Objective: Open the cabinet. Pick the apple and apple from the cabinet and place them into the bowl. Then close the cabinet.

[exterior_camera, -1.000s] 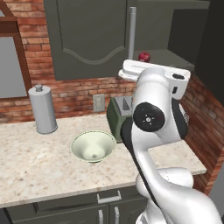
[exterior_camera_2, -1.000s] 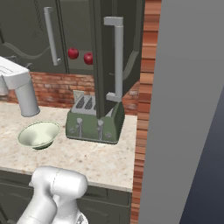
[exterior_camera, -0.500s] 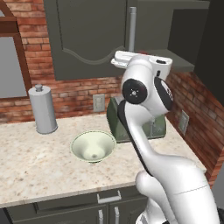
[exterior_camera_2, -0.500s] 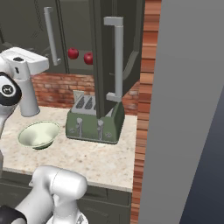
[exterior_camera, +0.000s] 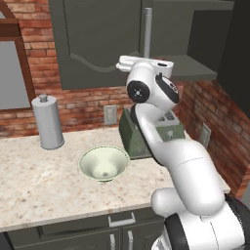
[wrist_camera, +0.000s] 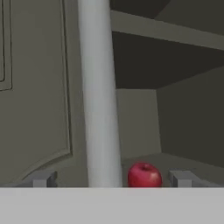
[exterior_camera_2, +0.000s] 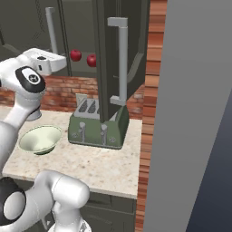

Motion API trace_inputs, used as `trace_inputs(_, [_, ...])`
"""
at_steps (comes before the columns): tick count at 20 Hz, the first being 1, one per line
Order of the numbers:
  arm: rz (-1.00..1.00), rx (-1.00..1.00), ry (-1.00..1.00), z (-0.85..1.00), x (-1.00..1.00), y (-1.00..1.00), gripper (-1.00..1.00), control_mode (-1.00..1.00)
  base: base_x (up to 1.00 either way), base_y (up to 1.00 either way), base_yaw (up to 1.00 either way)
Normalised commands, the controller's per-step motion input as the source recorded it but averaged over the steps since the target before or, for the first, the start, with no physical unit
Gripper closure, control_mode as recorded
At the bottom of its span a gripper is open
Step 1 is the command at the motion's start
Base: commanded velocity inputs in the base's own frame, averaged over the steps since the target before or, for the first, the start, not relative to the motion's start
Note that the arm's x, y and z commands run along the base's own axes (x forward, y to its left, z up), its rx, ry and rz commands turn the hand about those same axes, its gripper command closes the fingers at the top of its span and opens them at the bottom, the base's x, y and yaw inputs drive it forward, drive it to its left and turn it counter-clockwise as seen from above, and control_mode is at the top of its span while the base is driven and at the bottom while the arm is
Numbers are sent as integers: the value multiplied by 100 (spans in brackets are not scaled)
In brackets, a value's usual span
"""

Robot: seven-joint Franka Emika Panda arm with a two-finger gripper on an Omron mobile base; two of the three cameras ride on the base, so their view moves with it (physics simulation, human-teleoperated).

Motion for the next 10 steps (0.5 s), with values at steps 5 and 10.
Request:
trace_inputs(5, [0,0,0,-21,100,30,-100,-100,0,0,0])
trace_inputs(10, [0,0,4,-8,80,5,100,-100,0,0,0])
